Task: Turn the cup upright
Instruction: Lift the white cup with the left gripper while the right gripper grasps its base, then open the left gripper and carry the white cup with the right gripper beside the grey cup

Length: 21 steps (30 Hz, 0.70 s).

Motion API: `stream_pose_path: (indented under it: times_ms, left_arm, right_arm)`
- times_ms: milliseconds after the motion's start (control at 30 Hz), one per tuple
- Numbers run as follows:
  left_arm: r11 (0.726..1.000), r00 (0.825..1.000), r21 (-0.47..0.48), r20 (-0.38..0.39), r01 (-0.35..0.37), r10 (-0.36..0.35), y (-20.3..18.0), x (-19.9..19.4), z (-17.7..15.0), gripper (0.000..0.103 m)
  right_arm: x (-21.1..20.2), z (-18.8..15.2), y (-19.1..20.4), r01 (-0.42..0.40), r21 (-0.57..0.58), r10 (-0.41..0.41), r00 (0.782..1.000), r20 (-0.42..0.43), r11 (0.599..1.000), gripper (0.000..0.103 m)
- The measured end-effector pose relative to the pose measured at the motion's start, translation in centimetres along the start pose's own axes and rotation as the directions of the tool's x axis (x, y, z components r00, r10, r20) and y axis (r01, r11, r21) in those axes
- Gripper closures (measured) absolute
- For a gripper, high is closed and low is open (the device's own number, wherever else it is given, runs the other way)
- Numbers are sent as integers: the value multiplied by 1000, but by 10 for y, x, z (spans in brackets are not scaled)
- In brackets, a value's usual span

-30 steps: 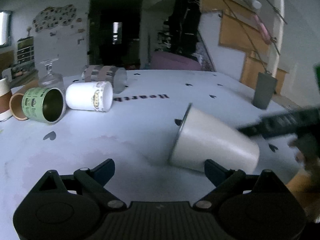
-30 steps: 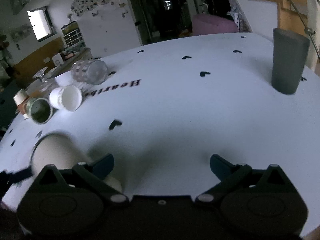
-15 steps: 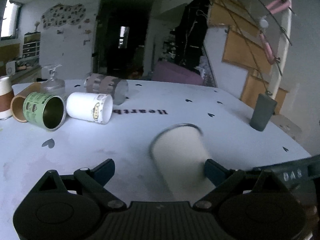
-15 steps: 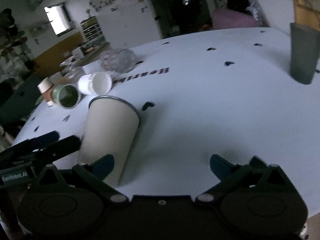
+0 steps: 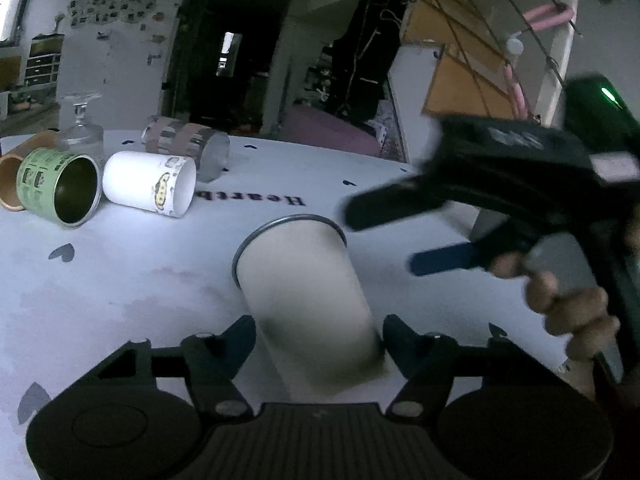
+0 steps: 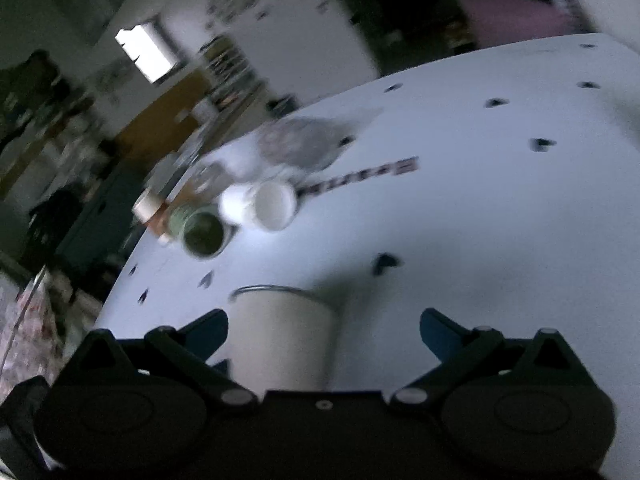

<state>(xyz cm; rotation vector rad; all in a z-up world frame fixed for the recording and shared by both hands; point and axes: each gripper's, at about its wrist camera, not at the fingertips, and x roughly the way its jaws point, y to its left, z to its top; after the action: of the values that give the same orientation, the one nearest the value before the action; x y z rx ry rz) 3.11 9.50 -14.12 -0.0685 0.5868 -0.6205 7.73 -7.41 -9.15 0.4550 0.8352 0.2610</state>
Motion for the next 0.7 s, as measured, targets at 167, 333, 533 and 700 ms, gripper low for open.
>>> stream_pose_path:
  times_ms: [167, 333, 533, 700]
  left_arm:
    - [1000, 1000, 3, 2, -3, 3, -3, 0, -2, 37]
    - [1000, 1000, -4, -1, 3, -3, -4, 0, -4, 38]
    - [1000, 1000, 7, -5, -7, 7, -5, 0, -4, 38]
    - [1000, 1000, 19, -12, 3, -2, -7, 2, -5, 36]
  right_arm:
    - [29, 10, 9, -23, 26, 25, 994, -108, 999, 0]
    - [50, 13, 3, -6, 99, 24, 983, -182, 995, 1]
    - [65, 15, -7, -30, 165, 72, 964, -255, 986, 22]
    - [45, 15, -6, -51, 110, 73, 976, -204, 993, 25]
